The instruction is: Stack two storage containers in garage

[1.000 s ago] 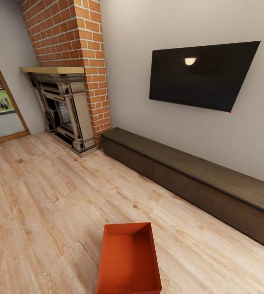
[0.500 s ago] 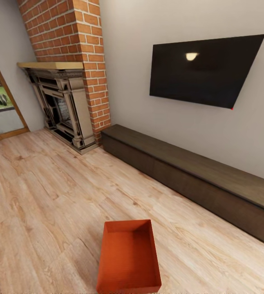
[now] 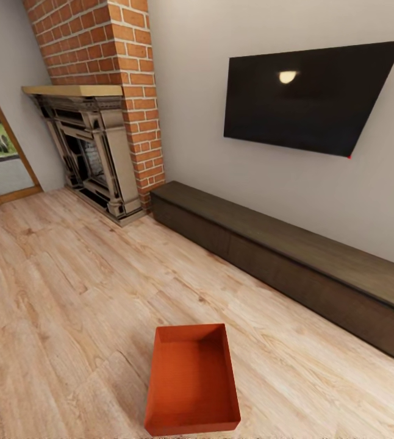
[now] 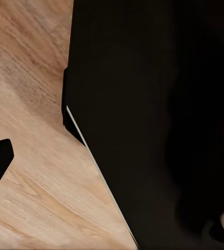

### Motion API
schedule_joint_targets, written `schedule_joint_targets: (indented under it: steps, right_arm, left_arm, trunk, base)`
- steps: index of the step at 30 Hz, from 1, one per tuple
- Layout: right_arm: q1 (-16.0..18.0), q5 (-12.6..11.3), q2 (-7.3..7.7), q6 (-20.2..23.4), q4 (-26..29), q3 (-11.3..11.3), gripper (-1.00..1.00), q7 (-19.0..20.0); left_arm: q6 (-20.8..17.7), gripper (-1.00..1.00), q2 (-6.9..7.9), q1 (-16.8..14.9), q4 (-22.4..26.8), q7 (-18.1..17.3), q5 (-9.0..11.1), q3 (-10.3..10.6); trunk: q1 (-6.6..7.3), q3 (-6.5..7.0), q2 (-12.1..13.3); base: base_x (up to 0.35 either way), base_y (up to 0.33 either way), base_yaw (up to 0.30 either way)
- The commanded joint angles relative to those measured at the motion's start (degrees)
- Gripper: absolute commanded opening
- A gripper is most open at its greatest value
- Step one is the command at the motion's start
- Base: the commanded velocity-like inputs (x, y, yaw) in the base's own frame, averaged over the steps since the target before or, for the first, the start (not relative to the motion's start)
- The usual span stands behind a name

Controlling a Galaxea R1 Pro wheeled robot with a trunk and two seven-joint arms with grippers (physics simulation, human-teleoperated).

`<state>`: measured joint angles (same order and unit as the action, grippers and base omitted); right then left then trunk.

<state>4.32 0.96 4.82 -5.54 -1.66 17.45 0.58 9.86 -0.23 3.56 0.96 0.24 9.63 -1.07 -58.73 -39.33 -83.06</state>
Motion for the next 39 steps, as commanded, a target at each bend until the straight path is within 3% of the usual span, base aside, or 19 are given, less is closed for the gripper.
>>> schedule_joint_targets:
  steps: [1, 39]
  right_arm:
    - [0.07, 0.04, 0.01, -0.29, -0.18, 0.13, 1.0, 0.05]
    - [0.07, -0.08, -0.08, -0.17, -0.18, 0.12, 1.0, -0.07]
  left_arm:
    - [0.08, 1.0, -0.02, 0.04, 0.1, 0.02, 0.3, -0.07]
    - [0.08, 1.0, 0.0, 0.04, 0.1, 0.02, 0.3, -0.07]
  trunk:
    - [0.0, -0.13, -0.02]
    - [0.0, -3.39, -0.02]
  base:
    - [0.0, 0.0, 0.0]
    - [0.0, 0.0, 0.0]
